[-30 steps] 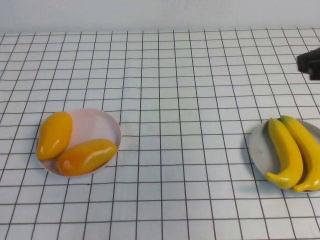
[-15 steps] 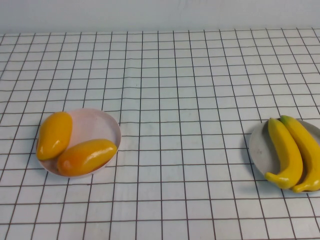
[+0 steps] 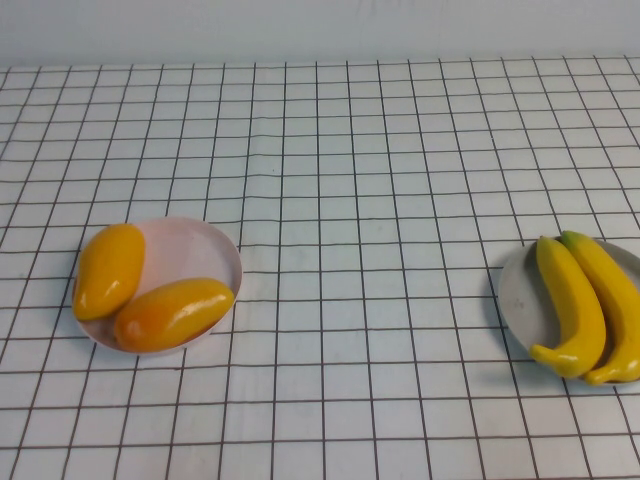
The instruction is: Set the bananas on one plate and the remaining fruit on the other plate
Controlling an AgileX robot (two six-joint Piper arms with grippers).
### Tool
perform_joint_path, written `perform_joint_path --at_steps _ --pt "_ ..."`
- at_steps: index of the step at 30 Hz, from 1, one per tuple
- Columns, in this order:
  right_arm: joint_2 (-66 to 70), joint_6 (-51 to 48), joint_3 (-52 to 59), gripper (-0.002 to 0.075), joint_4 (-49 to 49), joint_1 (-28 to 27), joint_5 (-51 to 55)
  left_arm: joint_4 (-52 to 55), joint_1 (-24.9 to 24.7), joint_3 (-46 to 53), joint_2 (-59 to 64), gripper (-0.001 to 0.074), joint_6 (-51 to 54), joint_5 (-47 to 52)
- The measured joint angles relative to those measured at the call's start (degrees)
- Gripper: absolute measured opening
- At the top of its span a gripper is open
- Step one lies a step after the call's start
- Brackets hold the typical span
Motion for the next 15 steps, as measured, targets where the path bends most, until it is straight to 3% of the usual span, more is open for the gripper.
perform_joint_path --at_steps 7,15 --pt "0.0 0.39 10.78 -0.0015 0.47 0.0 -14.12 0.0 0.0 0.0 0.0 -0.0001 0.0 0.0" --pt "-7.44 7.7 17.2 -0.0015 -4.69 -6.12 -10.38 0.0 0.0 0.0 0.0 -0.0001 0.0 0.0"
